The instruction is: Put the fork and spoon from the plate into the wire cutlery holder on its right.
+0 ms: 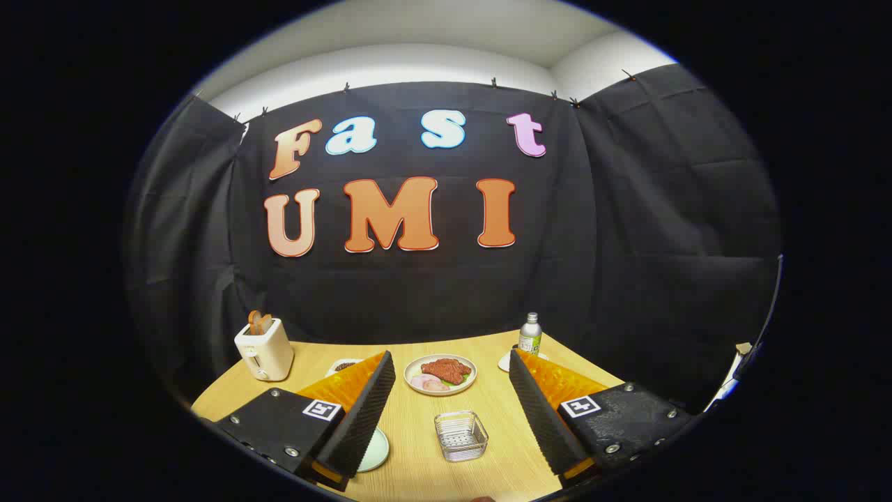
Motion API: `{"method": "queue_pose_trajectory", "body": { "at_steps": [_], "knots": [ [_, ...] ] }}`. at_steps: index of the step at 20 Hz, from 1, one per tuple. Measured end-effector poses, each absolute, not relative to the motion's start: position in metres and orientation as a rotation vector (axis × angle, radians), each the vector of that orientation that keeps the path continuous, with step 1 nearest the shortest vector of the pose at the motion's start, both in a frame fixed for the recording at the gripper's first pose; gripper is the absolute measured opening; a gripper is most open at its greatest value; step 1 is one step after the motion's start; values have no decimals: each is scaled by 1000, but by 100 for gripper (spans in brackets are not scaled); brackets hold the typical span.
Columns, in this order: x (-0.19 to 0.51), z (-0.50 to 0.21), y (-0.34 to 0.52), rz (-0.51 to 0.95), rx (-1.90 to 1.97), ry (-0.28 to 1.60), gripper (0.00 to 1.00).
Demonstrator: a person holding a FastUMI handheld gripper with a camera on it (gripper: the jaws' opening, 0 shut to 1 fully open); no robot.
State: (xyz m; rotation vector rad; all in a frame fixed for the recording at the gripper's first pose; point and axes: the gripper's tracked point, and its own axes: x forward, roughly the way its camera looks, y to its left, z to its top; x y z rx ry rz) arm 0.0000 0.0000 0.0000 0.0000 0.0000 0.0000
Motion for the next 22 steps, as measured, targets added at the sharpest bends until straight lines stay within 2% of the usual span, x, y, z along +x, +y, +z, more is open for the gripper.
{"method": "queue_pose_trajectory", "body": {
  "at_steps": [15,22],
  "knots": [
    [-1,-25,49,74,-16,60,98],
    [11,-86,103,159,-44,191,98]
  ]
}}
